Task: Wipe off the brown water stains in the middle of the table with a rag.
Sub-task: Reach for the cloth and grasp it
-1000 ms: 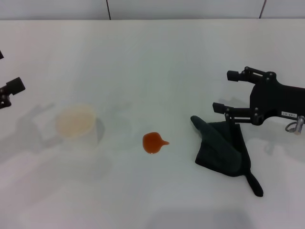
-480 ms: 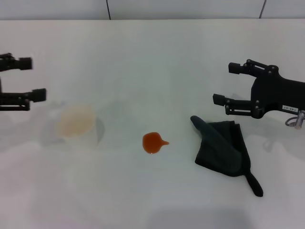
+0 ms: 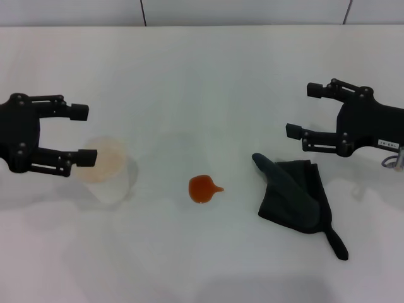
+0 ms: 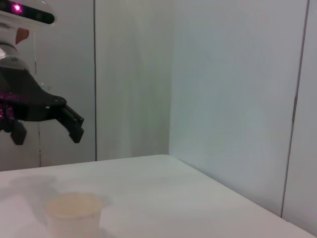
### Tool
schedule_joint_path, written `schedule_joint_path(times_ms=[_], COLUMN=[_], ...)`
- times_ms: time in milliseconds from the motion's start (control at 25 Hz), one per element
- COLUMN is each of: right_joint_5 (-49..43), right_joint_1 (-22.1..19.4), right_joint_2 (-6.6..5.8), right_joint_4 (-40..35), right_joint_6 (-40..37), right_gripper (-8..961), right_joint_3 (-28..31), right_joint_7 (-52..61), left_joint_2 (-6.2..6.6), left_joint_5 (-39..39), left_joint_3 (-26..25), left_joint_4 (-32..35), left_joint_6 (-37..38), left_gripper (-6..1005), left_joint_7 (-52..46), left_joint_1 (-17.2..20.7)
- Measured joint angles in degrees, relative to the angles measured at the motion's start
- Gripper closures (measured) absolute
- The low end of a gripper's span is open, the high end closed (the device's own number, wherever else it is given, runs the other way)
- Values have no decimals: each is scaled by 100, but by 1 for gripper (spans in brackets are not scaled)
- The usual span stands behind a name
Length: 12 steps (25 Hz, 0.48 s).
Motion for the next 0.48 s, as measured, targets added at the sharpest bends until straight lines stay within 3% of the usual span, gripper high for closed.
schedule_joint_path(times_ms=[320, 480], right_joint_5=[-176, -692], right_joint_1=[42, 69], right_joint_2=[-12, -25], right_joint_4=[-154, -390], right_joint_6=[24, 70], right_gripper=[81, 81], right_joint_3=[-19, 28], right_joint_7=[177, 727], left_joint_2=[-14, -85], left_joint_5=[-226, -327], left_joint_3=[-35, -48], left_joint_4=[84, 362], left_joint_6=[21, 20], left_gripper=[107, 106], left_joint_7=[2, -60], left_joint_1=[218, 403])
